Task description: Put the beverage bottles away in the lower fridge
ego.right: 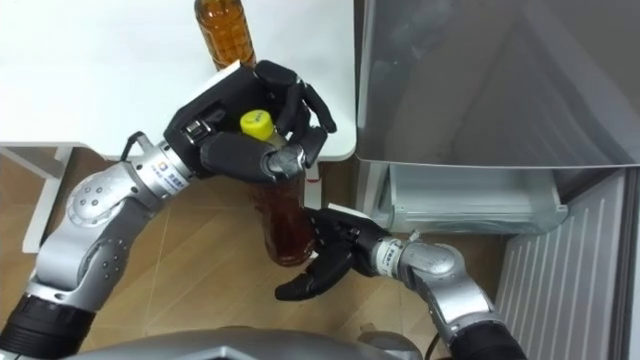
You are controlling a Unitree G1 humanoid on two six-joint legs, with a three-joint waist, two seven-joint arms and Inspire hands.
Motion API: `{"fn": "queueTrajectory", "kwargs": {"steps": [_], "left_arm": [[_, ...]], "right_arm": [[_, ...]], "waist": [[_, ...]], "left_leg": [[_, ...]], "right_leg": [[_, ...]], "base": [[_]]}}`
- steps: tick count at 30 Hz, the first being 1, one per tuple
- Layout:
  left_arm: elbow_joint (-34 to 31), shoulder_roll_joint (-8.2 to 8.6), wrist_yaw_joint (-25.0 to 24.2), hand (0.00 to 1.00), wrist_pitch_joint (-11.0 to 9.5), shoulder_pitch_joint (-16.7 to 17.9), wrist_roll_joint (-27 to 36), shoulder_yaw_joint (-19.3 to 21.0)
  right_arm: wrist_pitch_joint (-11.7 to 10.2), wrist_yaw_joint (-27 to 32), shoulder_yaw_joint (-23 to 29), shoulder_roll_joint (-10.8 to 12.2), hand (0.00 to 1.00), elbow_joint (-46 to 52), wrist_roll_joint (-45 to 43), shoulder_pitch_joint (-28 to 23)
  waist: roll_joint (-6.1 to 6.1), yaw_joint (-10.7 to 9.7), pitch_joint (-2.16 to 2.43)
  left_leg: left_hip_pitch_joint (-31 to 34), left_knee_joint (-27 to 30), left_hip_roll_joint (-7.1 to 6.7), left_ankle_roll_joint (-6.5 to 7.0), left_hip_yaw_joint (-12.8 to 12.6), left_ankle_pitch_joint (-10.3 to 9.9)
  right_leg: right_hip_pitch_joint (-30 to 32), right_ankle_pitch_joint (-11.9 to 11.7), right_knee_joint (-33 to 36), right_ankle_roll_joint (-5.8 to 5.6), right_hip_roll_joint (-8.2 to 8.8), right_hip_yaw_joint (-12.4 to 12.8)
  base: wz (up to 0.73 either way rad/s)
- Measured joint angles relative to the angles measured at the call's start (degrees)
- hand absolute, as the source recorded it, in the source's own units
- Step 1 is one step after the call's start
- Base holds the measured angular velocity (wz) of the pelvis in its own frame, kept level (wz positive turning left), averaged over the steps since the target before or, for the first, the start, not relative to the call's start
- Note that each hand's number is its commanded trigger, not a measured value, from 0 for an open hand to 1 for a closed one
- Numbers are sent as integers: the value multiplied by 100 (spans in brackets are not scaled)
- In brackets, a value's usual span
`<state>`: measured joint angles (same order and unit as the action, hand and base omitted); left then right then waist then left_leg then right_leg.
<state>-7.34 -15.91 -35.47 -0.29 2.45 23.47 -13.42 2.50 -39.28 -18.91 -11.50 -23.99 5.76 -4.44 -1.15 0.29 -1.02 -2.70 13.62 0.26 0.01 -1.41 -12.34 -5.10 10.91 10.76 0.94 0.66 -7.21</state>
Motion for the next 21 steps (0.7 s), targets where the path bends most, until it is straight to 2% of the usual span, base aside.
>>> {"fn": "queueTrajectory", "kwargs": {"steps": [9,18,19,20,21], "left_arm": [[10,-34,122,100,15,2,-58,-261],[136,-45,114,100,74,2,-61,-358],[186,-45,115,100,77,2,-61,-374],[206,-49,117,100,99,2,-61,-379],[213,-49,117,100,110,2,-61,-379]], "right_arm": [[-1,61,-97,-54,0,39,545,1],[3,24,-233,-60,0,43,555,11],[3,16,-239,-55,80,43,557,12],[3,1,-239,-51,100,43,559,13],[3,-8,-240,-51,100,43,559,14]], "waist": [[-50,-1,-2],[6,12,1],[20,12,-2],[32,12,-6],[36,12,-5]], "left_leg": [[13,-5,4,1,0,-1],[-8,1,0,10,-36,1],[-9,4,0,10,-36,2],[-9,5,0,10,-36,2],[-9,5,0,10,-36,2]], "right_leg": [[-3,0,37,0,3,-16],[17,3,74,-2,8,19],[19,3,75,-2,9,19],[20,3,76,-2,9,18],[19,3,76,-2,9,18]], "base": [[0],[-1],[0],[0],[0]]}}
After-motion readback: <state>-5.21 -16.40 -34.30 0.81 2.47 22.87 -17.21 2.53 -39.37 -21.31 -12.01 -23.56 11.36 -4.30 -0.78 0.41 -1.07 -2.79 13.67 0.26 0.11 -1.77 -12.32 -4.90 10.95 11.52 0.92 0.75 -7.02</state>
